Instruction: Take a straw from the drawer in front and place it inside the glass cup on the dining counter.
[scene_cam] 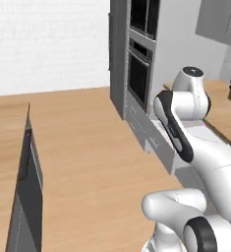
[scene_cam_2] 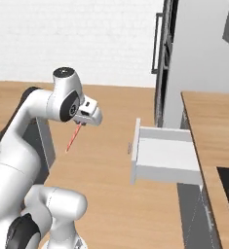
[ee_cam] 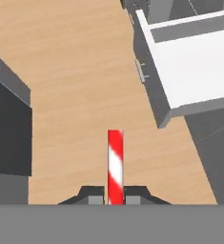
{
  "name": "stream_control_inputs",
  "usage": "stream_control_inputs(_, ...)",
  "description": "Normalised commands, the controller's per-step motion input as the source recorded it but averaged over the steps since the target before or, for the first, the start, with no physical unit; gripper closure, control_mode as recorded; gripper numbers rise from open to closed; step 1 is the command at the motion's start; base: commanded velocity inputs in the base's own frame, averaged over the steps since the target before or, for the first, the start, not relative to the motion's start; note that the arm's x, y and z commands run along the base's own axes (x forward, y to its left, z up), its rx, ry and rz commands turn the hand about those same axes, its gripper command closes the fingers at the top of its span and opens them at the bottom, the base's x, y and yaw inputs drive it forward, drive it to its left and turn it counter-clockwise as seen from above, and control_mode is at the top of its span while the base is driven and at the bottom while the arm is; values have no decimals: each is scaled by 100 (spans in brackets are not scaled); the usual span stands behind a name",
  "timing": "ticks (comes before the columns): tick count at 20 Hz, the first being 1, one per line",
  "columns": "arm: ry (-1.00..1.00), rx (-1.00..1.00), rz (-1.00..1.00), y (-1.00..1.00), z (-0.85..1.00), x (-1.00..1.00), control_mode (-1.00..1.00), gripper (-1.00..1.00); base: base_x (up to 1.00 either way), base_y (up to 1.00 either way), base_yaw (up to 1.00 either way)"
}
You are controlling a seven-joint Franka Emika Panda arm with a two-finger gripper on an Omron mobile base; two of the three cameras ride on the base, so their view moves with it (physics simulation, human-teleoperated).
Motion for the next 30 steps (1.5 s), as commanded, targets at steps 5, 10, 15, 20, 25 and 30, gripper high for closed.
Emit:
stream_control_inputs(5, 0, 0, 0, 0, 0, 0, 100, 100, -55, 22, 71)
stream_control_inputs(10, 0, 0, 0, 0, 0, 0, 100, 100, -92, 3, 19)
stream_control_inputs(15, 0, 0, 0, 0, 0, 0, 100, 100, -100, 3, 0)
stream_control_inputs(20, 0, 0, 0, 0, 0, 0, 100, 100, -100, 12, -6)
stream_control_inputs(25, 0, 0, 0, 0, 0, 0, 100, 100, -100, 12, -7)
stream_control_inputs(30, 0, 0, 0, 0, 0, 0, 100, 100, -100, 10, -7)
